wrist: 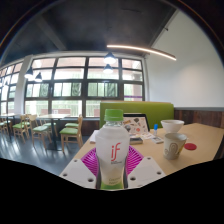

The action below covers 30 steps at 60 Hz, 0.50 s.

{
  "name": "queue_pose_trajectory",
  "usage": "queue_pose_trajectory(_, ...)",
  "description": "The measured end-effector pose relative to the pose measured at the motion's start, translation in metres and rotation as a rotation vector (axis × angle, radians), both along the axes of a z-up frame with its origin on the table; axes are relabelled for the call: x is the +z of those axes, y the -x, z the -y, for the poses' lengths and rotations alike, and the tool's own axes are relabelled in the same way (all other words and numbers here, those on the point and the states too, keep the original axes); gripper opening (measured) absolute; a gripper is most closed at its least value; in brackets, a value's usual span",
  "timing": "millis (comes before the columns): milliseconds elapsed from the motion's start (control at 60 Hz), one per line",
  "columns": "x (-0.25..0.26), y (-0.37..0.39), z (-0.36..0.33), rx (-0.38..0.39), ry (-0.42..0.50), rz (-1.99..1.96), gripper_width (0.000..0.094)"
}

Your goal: Pour water

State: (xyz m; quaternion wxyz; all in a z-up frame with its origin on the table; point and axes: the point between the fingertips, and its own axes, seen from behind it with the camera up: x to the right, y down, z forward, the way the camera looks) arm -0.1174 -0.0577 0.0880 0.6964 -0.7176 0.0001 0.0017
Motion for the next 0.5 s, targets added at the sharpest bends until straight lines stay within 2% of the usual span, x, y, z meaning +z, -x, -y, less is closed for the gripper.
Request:
queue_pose_trajectory(133, 0.037, -0.001, -0.016, 0.033, -0.002, -0.294, 0.0296)
queue_pose_trajectory(167, 0.042, -0.028, -0.043, 0.06, -0.015, -0.414, 0.0299)
queue_pose_trajectory(233, 0.071, -0.051, -0.052, 0.076, -0.042, -0.695, 0.0298)
queue_pose_trajectory(300, 0.083, -0.081, -0.061, 0.056, -0.053, -1.011, 0.0297)
queue_pose_trajectory(433, 0.076, -0.142, -0.089, 0.059, -0.071, -1.615, 0.0297)
queue_pose_trajectory(500, 0.074, -0.156, -0.099, 0.132, -0.075, -1.856, 0.0296)
